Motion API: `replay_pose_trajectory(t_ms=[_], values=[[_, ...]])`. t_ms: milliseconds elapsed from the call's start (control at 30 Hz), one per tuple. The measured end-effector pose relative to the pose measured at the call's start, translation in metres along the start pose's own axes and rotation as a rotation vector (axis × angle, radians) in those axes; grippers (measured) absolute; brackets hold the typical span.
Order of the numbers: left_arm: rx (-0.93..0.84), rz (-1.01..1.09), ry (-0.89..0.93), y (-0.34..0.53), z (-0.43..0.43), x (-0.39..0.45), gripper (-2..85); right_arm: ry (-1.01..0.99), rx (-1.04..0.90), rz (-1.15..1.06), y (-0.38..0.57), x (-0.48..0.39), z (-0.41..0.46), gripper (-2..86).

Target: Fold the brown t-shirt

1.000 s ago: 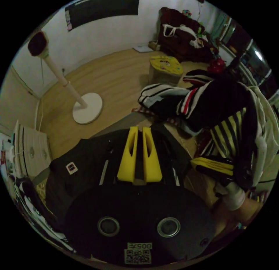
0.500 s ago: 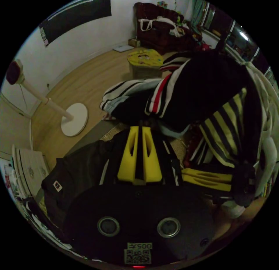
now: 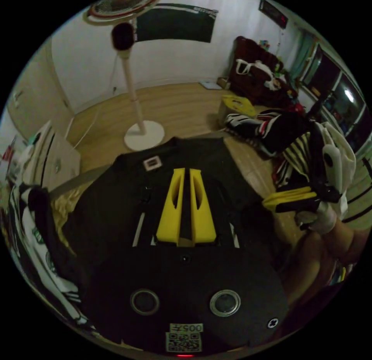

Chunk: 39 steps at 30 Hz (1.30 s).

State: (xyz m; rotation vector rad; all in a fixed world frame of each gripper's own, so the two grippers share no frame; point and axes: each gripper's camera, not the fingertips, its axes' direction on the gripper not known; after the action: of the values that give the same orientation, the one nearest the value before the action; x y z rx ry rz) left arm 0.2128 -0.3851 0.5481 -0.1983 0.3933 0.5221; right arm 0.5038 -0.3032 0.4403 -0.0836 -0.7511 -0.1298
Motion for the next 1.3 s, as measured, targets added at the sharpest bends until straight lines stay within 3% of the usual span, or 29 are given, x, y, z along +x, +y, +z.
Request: replay_pose_trajectory(t_ms=[100, 267, 500, 867, 1033, 1167, 1300], values=[[0.027, -0.028, 0.05, 0.029, -0.01, -0.024, 1.9, 0.042, 0.046, 0.027, -0.017, -0.007, 0.004, 1.4], [-0.005, 0.023, 0.22, 0.042, 0.013, -0.012, 0.9, 0.313, 0.046, 0.042, -0.076, -0.02, 0.049, -0.7], [-0.123, 0.007, 0.173, 0.056, 0.058, -0.014, -0.5, 0.514, -0.128, 0.033, -0.13, -0.038, 0.131, -1.2], [-0.102, -0.018, 0.232, 0.083, 0.051, -0.068, -0.7, 0.625, -0.117, 0.08, -0.186, -0.066, 0.174, -1.5], [0.021, -0.014, 0.276, 0.12, -0.004, -0.113, -0.6, 0.638, -0.055, 0.11, -0.198, -0.099, 0.18, -1.3], [0.04, 0.057, 0.116, 0.169, -0.062, -0.173, -0.3, 0.614, 0.038, 0.067, -0.21, -0.148, 0.186, -1.0], [-0.018, -0.036, -0.087, 0.227, -0.103, -0.255, 1.2, 0.539, 0.043, -0.051, -0.235, -0.206, 0.223, -0.9]])
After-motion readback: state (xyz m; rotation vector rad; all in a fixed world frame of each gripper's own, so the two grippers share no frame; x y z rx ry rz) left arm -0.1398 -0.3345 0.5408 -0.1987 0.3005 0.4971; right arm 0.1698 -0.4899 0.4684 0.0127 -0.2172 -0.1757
